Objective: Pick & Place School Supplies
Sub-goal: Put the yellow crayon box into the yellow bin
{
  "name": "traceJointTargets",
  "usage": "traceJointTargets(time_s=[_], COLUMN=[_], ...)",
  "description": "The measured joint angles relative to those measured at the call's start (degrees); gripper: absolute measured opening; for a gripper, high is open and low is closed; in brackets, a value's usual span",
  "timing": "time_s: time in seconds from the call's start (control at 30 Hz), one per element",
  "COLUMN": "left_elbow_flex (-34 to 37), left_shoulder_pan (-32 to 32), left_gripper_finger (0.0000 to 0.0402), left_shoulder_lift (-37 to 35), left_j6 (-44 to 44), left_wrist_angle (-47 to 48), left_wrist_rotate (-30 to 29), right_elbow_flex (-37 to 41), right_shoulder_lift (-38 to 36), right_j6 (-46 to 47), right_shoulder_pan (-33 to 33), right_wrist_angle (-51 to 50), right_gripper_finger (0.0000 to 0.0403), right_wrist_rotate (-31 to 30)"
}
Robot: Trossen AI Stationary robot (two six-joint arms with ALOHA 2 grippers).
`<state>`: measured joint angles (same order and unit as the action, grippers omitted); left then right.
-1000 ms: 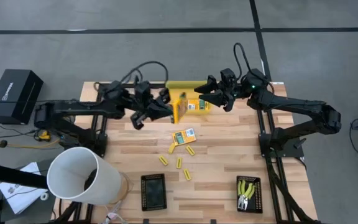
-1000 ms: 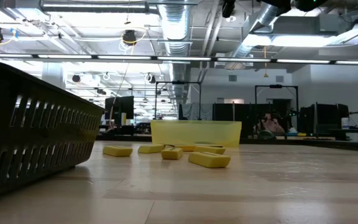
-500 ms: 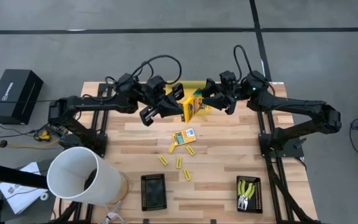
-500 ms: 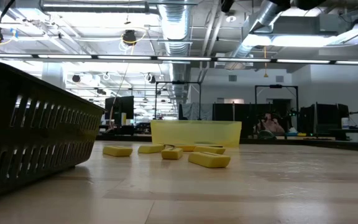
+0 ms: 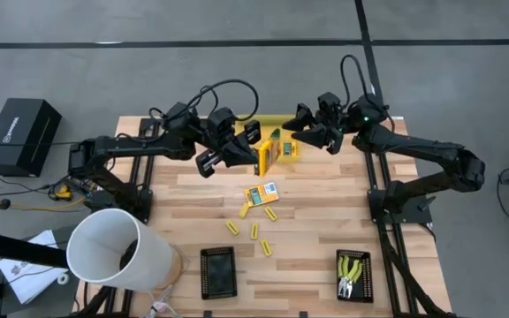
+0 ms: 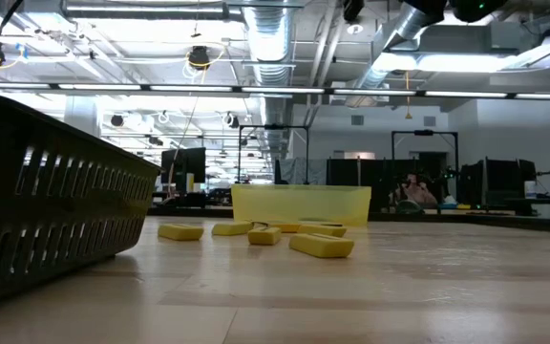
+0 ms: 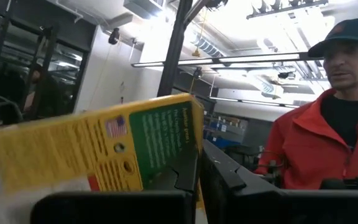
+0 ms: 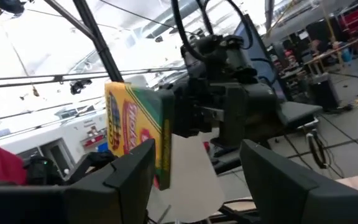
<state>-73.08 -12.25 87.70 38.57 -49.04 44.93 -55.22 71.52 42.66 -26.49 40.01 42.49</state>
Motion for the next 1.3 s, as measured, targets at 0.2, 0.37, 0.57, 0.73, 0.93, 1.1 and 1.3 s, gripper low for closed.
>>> traceJointTargets(time_s=[0.2, 0.37, 0.57, 0.73, 0.93, 1.1, 1.3], left_elbow_flex=[0.02, 0.02, 0.04, 0.04, 0.04, 0.04, 0.07], left_shoulder_pan=[-0.01, -0.04, -0.28, -0.28, -0.1, 0.37, 0.39], left_gripper_finger=[0.0002, 0.0001, 0.0001, 0.0002, 0.0001, 0.0002, 0.0002], left_shoulder_lift=[0.0, 0.0, 0.0, 0.0, 0.0, 0.0, 0.02], left_j6=[-0.21, -0.72, -0.96, -1.22, -1.22, -1.22, -1.69], left_wrist_angle=[-0.26, -0.35, -0.32, -0.46, -0.48, -0.94, -1.38], left_wrist_rotate=[0.0, -0.13, -0.71, -1.24, -1.65, -2.03, -1.81], right_elbow_flex=[-0.01, -0.02, 0.0, -0.12, -3.92, -9.81, -15.21], right_shoulder_lift=[-0.03, -0.01, -0.01, 0.8, 4.16, 9.73, 13.93], right_j6=[3.47, 3.9, 3.94, 3.98, 4.96, 5.52, 6.72], right_shoulder_pan=[-1.75, -0.54, 1.79, 3.47, 4.78, 5.06, 5.81], right_wrist_angle=[3.94, 4.24, 4.22, 4.81, 5.34, 5.32, 5.31], right_gripper_finger=[0.0225, 0.0225, 0.0225, 0.0225, 0.0225, 0.0225, 0.0225], right_wrist_rotate=[2.67, 4.01, 3.88, 2.47, 2.94, 5.66, 8.99])
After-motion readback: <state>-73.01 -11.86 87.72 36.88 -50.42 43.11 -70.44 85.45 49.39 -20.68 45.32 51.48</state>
